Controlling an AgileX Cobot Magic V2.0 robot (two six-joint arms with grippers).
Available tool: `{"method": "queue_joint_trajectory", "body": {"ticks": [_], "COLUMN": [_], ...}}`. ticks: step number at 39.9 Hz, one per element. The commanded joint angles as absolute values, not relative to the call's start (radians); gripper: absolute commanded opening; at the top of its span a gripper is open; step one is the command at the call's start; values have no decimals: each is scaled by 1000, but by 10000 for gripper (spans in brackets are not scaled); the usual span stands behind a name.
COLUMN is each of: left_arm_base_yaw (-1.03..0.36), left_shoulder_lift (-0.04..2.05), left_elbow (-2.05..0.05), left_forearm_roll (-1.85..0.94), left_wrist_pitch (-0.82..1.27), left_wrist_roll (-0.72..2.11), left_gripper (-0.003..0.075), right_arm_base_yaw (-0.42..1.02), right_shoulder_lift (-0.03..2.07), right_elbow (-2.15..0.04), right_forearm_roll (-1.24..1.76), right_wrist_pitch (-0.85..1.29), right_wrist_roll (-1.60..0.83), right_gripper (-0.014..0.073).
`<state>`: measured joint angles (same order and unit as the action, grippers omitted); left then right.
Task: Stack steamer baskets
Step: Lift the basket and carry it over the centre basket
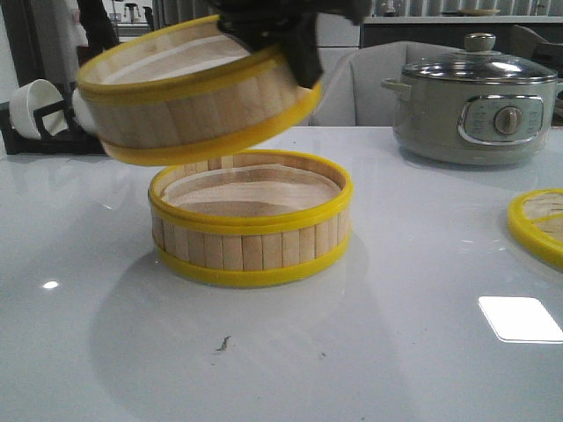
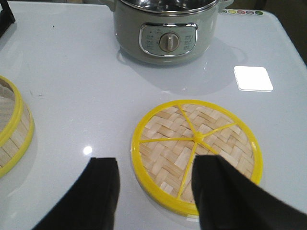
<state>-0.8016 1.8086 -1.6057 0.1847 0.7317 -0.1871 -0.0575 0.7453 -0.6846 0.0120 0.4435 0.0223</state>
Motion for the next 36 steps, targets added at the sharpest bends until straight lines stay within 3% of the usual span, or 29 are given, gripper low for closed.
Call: {"method": "queue_joint_trajectory", "body": {"ticks": [1,36], "left_arm_base_yaw": [-852,-845], "left_shoulder_lift": [1787,1980], "left_elbow": [-1649,-1658], "left_forearm_roll": [227,299], "left_wrist_pitch": [648,545], "left_wrist_roll": [-181,-181], "left_gripper": [85,85], "right_arm_base_yaw": [-59,-59], "right_shoulder_lift": [747,747], "right_elbow": [-722,-722], "right_forearm_roll": [27,32], "right_wrist_pitch": [359,359], "right_wrist_roll": [18,18], "right_gripper": [438,438]}}
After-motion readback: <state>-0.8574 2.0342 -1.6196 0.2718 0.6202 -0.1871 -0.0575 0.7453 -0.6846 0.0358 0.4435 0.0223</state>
